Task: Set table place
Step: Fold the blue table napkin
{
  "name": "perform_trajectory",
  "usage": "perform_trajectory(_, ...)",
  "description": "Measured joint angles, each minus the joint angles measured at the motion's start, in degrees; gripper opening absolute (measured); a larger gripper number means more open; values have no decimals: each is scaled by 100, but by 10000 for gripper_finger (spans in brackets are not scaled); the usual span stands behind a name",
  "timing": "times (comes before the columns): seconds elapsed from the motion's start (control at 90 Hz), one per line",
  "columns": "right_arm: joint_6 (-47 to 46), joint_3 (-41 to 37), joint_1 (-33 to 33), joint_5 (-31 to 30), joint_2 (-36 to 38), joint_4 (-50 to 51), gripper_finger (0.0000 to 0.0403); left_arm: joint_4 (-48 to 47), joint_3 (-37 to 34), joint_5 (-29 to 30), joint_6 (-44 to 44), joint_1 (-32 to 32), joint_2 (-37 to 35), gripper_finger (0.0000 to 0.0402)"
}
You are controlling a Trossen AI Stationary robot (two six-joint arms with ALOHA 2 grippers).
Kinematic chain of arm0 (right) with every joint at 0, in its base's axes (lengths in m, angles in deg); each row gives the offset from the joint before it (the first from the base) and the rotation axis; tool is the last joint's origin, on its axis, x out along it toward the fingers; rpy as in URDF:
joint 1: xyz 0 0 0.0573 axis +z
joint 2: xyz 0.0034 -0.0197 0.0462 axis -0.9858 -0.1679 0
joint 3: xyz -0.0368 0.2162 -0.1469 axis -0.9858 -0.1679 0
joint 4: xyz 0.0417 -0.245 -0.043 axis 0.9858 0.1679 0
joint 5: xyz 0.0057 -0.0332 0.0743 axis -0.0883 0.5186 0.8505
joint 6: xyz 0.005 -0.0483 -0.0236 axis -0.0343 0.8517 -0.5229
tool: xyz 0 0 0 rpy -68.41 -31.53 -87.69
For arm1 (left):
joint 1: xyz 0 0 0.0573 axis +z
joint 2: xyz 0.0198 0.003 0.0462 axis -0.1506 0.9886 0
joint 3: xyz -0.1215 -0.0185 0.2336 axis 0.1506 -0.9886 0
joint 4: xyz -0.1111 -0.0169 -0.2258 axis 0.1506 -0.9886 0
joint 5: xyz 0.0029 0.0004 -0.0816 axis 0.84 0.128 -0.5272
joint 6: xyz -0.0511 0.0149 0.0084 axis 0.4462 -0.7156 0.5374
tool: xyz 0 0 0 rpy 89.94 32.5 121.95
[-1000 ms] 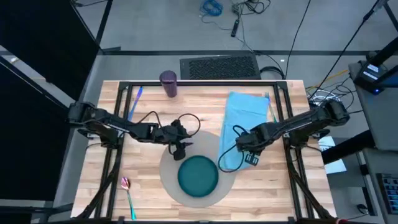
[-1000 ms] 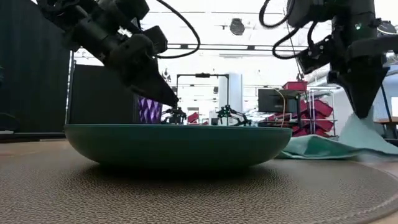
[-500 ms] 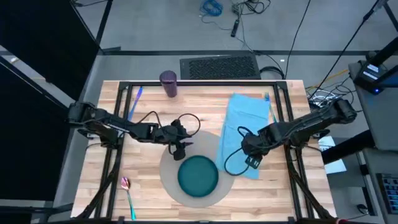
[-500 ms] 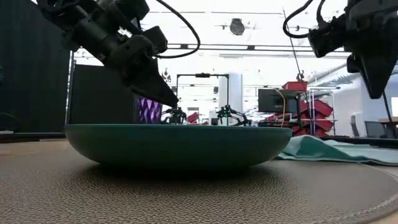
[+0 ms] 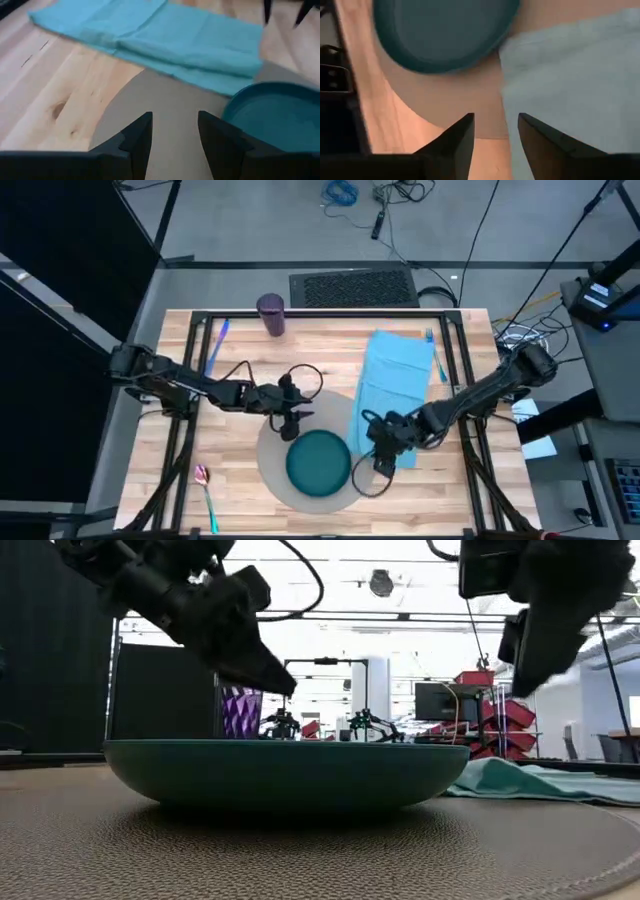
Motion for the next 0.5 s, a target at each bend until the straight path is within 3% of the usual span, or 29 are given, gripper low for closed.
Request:
perform_trajectory(0.256,-673,0,428,-1067,-305,27,133,1065,11,-253,-9,-160,-1,144)
perform_trajectory(0.389,-920,0,636,-2057,-303,16,132,1105,190,-439,-7,-162,-2,144)
perform_trajectory(0.5,-1020,0,753,-2404,-351,-71,131,1158,349,-441,-8,-202,-2,144)
